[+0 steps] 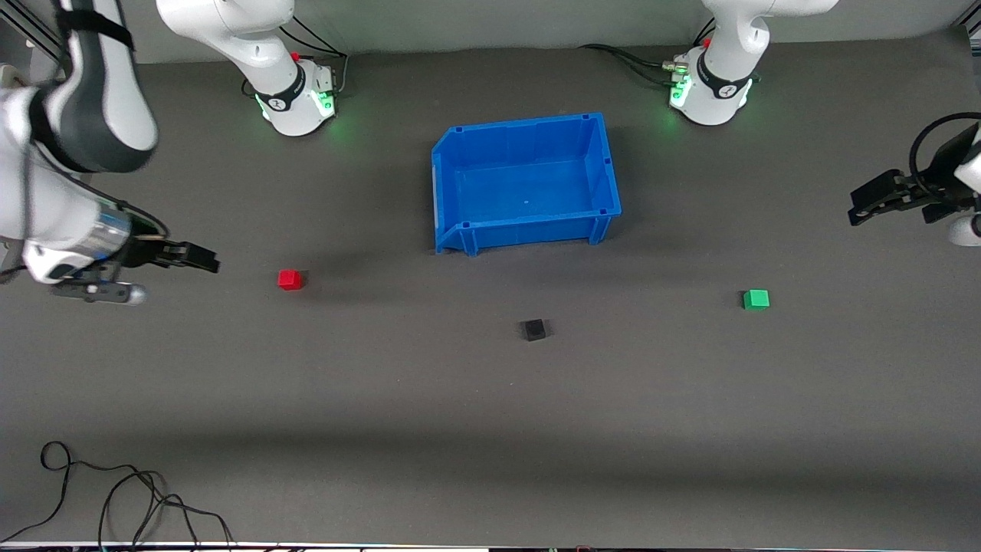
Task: Attach green and red cubes to black cube
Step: 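Reach the right gripper down to the red cube and close on it, then hold the red cube while the left gripper grasps the green cube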
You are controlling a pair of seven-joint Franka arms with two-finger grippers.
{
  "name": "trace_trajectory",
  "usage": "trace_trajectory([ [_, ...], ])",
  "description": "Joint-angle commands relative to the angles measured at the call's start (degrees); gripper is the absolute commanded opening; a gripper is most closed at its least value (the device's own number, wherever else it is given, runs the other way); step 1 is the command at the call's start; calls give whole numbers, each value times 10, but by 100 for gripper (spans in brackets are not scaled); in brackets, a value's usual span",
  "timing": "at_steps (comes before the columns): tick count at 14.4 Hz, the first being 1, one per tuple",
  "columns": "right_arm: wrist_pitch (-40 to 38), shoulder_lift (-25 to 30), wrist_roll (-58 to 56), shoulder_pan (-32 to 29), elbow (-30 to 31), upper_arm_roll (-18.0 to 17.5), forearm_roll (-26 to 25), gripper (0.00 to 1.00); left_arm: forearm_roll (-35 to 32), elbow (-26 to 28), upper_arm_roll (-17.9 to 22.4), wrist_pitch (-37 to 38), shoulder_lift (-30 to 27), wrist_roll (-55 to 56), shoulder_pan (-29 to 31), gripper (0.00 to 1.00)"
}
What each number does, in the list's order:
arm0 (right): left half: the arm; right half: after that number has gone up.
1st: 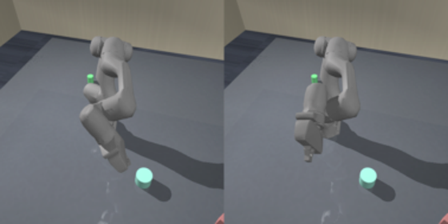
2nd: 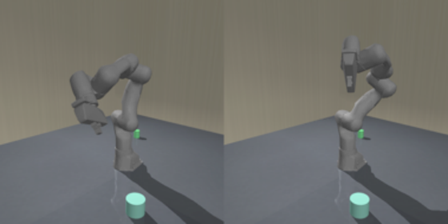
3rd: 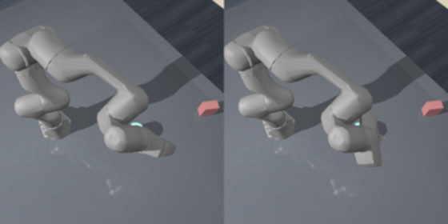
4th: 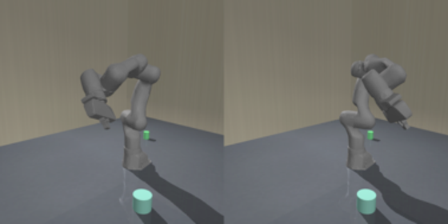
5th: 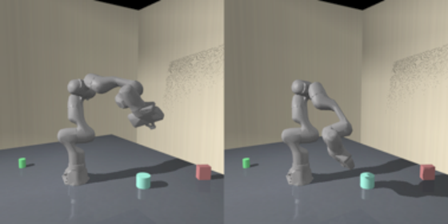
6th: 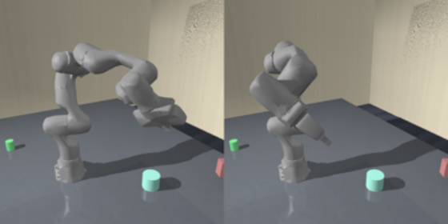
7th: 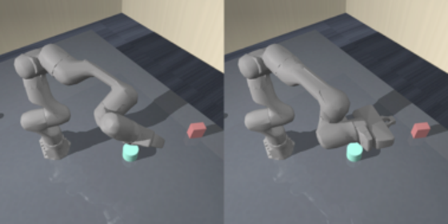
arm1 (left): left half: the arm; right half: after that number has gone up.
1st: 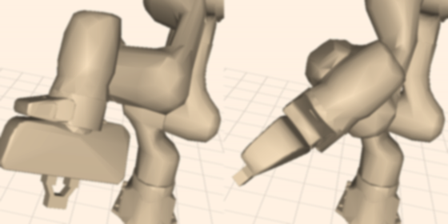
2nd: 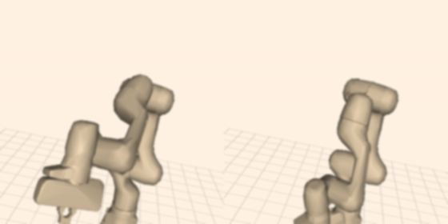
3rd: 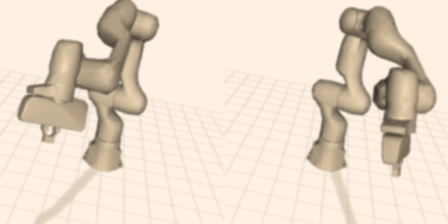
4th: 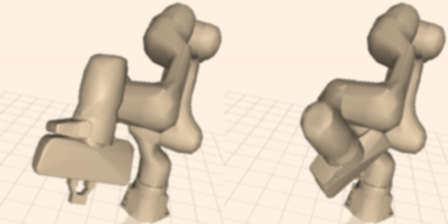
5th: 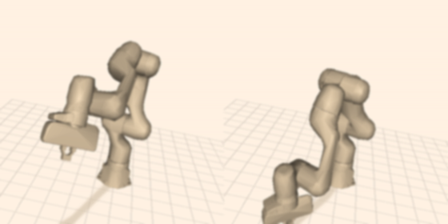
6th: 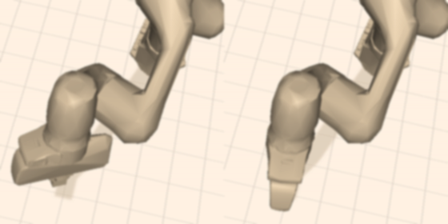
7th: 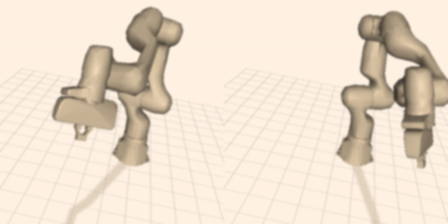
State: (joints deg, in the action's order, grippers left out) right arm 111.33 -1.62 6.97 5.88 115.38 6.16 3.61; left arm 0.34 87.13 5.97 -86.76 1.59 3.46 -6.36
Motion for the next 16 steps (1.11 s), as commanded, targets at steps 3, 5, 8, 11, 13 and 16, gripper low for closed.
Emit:
trace_trajectory([
  [3,139,-13,-5,18,135,-5,-24,100,5,1,5,34,-3,242,26,100],
  [5,168,-49,-4,19,141,-5,-49,99,35,1,6,46,3,341,34,100],
  [8,241,-82,2,19,165,-6,-49,97,102,8,6,41,17,509,71,100],
  [11,346,-116,4,20,213,-11,-49,93,149,48,6,16,25,595,93,100],
  [13,403,-139,5,20,233,-23,-49,91,161,98,6,-24,23,631,98,100],
  [16,415,-150,8,20,236,-30,-49,87,199,178,6,-96,23,631,109,100],
])
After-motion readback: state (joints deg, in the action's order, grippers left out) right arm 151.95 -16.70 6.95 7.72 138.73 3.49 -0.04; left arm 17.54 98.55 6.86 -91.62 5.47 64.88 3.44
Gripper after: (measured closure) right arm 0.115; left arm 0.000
